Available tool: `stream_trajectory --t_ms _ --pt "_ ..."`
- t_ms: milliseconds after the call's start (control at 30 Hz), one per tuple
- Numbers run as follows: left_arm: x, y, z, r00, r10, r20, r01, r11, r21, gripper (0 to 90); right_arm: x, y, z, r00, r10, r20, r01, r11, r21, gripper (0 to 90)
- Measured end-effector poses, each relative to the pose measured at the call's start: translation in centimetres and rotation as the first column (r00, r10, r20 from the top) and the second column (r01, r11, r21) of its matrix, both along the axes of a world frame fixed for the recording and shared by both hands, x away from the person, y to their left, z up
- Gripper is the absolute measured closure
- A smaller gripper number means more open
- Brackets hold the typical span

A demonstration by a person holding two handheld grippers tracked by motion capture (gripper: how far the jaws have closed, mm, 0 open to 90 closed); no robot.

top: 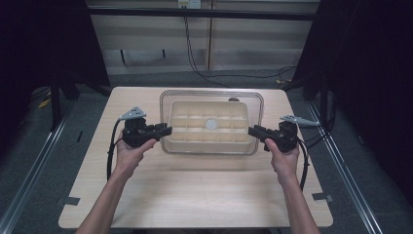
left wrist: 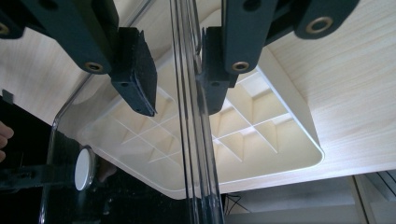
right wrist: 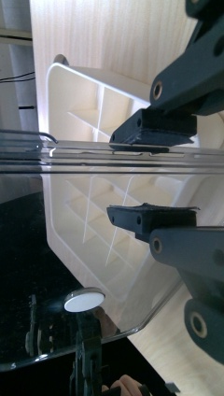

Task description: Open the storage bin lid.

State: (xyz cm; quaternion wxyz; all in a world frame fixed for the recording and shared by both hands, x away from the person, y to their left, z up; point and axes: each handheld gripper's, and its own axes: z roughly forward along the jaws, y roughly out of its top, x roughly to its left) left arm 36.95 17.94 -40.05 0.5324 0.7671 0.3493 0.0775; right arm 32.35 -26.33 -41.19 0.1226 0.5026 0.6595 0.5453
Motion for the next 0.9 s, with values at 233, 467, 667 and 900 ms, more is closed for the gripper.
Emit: stream_trajectory --t_ms 233,467,667,900 --pt "-0.3 0.4 0.3 0.9998 0.021 0.004 -0.021 0.9997 -0.010 65.5 -0.7 0.3 1.1 0.9993 0.024 0.030 -0.024 1.000 0.003 66.4" --pt "-0.6 0.4 0.2 1.0000 0.009 0.001 -0.009 0.9995 0.031 65.5 -1.0 0.3 0.7 0.9994 0.033 0.015 -0.032 0.999 -0.005 66.8" --pt "-1.4 0.5 1.1 0.9998 -0.018 0.006 0.017 0.9995 0.026 66.8 -1.3 0.1 1.0 0.9992 0.040 0.000 -0.040 0.999 -0.008 65.7" --pt "-2.2 0.5 1.0 0.9997 -0.017 0.015 0.016 0.9984 0.055 66.8 -1.9 0.3 0.7 0.9989 0.046 -0.009 -0.046 0.999 -0.020 65.0"
